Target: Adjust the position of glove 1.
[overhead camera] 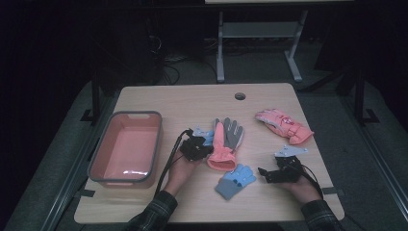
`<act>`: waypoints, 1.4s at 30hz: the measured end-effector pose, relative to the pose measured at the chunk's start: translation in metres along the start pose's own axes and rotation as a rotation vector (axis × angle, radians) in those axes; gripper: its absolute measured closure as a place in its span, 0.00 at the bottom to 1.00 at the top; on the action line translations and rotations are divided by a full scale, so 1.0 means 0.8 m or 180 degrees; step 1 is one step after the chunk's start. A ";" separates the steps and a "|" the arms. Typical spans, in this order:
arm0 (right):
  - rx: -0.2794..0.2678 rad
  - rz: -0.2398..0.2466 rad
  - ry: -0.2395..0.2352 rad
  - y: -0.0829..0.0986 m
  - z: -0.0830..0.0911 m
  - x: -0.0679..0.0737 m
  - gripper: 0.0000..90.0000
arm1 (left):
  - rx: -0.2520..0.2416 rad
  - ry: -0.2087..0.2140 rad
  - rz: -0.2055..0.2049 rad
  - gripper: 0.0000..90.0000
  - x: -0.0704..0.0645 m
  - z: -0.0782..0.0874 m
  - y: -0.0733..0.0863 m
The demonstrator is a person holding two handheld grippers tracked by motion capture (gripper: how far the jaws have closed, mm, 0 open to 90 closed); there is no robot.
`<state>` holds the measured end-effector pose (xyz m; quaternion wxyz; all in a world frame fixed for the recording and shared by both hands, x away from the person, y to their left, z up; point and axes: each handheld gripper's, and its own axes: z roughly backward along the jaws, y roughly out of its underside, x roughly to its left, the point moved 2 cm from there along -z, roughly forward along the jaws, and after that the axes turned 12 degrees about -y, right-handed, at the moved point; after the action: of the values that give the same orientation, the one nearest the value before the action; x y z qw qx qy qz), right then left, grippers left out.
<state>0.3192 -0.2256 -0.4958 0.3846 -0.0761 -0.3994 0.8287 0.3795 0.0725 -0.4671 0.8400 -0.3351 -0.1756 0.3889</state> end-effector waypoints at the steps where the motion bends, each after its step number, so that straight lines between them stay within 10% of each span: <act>1: 0.0001 0.0001 0.0000 0.000 0.000 0.000 0.13 | -0.0005 0.0008 -0.0018 0.99 -0.002 -0.002 -0.001; 6: 0.0000 -0.0001 -0.0001 0.000 0.000 0.000 0.13 | -0.0006 0.0021 -0.0043 0.99 -0.005 -0.008 -0.009; 22: 0.0001 0.0001 -0.0002 0.000 0.000 0.000 0.13 | 0.0211 -0.0570 0.0151 0.97 0.062 0.009 0.003; 30: 0.0001 0.0004 -0.0003 0.000 0.000 0.000 0.13 | 0.0316 -0.0339 0.0254 0.99 0.053 0.008 0.019; 42: 0.0004 0.0003 -0.0006 0.000 0.000 0.000 0.13 | 0.0248 -0.0057 0.0065 0.93 0.015 0.020 0.029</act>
<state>0.3194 -0.2252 -0.4958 0.3839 -0.0753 -0.3992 0.8292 0.3658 0.0990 -0.4715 0.8468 -0.3004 -0.1644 0.4070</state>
